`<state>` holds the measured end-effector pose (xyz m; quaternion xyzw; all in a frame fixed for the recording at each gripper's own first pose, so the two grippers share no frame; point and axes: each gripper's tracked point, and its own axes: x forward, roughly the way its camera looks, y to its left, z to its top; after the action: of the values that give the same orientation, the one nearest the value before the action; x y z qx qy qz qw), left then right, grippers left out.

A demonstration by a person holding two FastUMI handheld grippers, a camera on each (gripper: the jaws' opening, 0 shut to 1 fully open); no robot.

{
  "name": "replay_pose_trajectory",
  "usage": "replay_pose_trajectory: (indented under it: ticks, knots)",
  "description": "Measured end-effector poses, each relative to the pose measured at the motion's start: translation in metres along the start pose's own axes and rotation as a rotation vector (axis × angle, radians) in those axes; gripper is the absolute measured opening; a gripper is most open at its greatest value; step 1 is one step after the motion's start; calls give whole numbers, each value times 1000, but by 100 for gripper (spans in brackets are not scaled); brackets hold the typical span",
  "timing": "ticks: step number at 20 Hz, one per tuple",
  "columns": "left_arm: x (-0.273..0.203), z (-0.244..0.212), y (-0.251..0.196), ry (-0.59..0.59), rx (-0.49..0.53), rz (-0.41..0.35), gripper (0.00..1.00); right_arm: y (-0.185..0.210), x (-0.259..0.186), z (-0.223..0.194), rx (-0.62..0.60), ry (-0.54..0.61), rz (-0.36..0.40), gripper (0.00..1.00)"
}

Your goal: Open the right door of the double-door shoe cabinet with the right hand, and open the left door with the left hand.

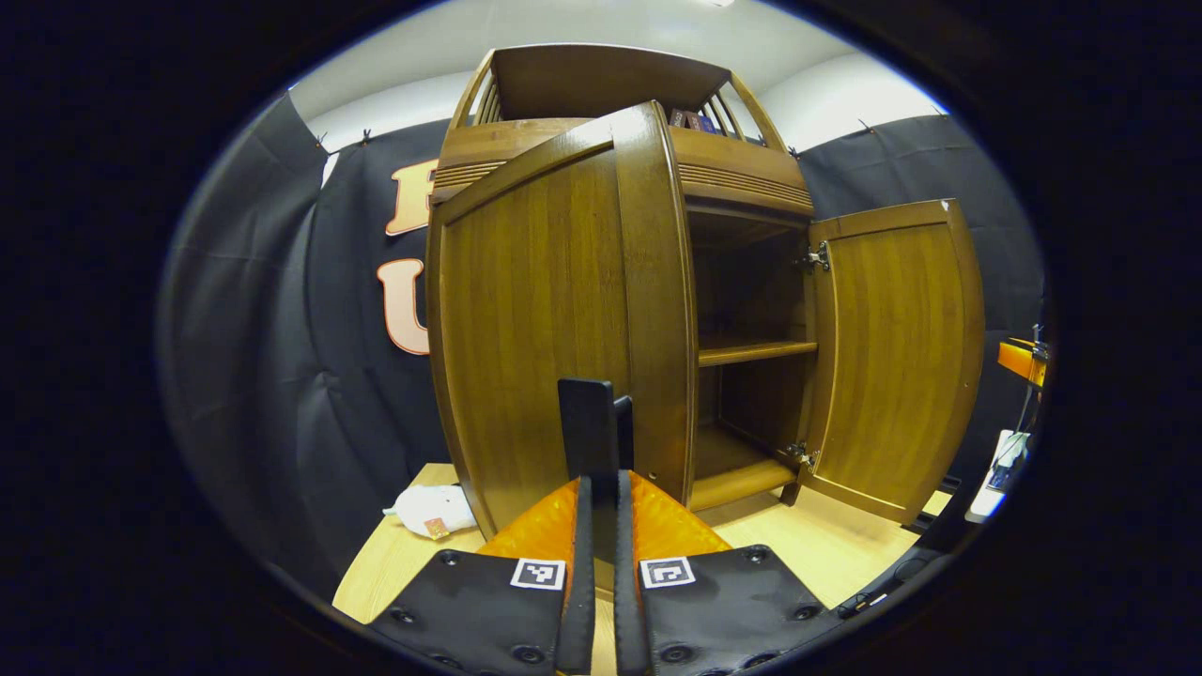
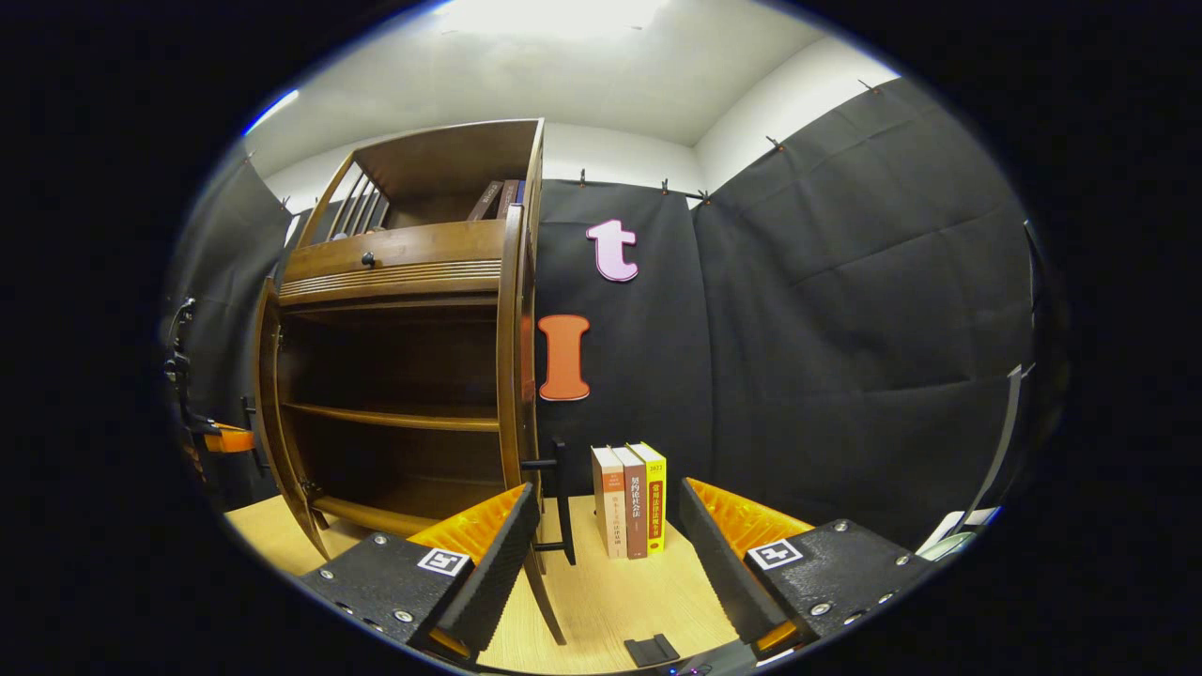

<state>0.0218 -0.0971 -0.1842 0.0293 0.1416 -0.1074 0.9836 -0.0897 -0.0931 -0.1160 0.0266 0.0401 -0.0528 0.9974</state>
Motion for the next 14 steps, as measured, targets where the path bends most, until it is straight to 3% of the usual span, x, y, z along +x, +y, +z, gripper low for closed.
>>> replay_pose_trajectory:
  ticks: [14]
  knots:
    - [0,-3,18,3,-24,159,15,29,3,0,2,-9,63,92]
